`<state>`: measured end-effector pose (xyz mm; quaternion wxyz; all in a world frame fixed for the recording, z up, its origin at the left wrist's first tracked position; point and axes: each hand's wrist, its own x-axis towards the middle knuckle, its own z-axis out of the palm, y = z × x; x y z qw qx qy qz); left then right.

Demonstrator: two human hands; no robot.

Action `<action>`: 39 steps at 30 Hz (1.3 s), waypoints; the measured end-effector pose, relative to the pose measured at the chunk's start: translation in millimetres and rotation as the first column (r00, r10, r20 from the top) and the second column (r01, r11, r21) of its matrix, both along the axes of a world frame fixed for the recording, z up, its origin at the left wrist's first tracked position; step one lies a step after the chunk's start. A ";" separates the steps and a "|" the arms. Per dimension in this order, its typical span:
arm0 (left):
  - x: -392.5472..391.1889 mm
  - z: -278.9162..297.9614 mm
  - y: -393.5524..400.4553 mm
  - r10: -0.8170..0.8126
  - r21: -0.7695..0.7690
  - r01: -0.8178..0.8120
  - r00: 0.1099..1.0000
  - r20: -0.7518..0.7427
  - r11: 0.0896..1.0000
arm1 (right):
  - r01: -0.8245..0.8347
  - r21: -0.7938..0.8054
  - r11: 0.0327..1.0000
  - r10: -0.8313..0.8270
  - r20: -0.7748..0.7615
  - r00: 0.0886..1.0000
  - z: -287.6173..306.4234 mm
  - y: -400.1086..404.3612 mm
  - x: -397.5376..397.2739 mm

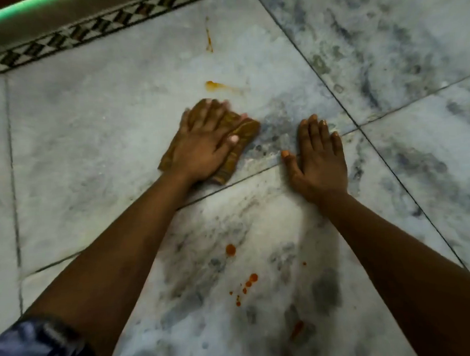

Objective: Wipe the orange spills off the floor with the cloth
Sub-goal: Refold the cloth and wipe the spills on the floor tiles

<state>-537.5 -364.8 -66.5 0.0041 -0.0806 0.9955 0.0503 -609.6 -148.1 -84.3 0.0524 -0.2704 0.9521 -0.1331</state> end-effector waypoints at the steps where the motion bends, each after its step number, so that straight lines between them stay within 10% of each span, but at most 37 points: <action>1: -0.2 -0.7 -12.2 0.103 -0.008 -0.103 0.995 0.000 0.995 | -0.006 0.017 1.000 0.006 0.034 0.999 0.7 -4.4 -9.2; 8: -97.5 0.5 -71.0 0.453 0.129 -0.459 0.889 0.073 0.879 | 0.079 0.087 0.993 -0.079 -0.003 0.997 -3.4 -40.6 -44.4; 17: -89.6 -1.4 -42.5 0.034 0.050 -0.038 0.996 0.077 0.998 | 0.120 0.096 0.988 -0.120 0.000 0.993 -2.5 -42.1 -41.9; 22: -140.5 3.3 -40.7 0.246 0.119 -0.257 0.964 0.096 0.959 | 0.128 0.093 0.987 -0.129 0.005 0.992 -2.1 -42.5 -41.0; 27: -68.3 -3.5 -12.4 -0.047 0.057 0.045 0.999 0.027 0.997 | 0.117 0.098 0.988 -0.119 0.018 0.993 0.5 -42.3 -42.7; 34: -139.6 5.4 -96.0 0.455 0.147 -0.461 0.887 0.075 0.875 | 0.120 0.084 0.989 -0.123 0.027 0.992 -0.1 -42.2 -42.3; 39: -149.8 2.8 -70.0 0.310 0.124 -0.311 0.950 0.028 0.942 | 0.119 0.081 0.990 -0.122 0.024 0.992 -1.8 -41.2 -41.7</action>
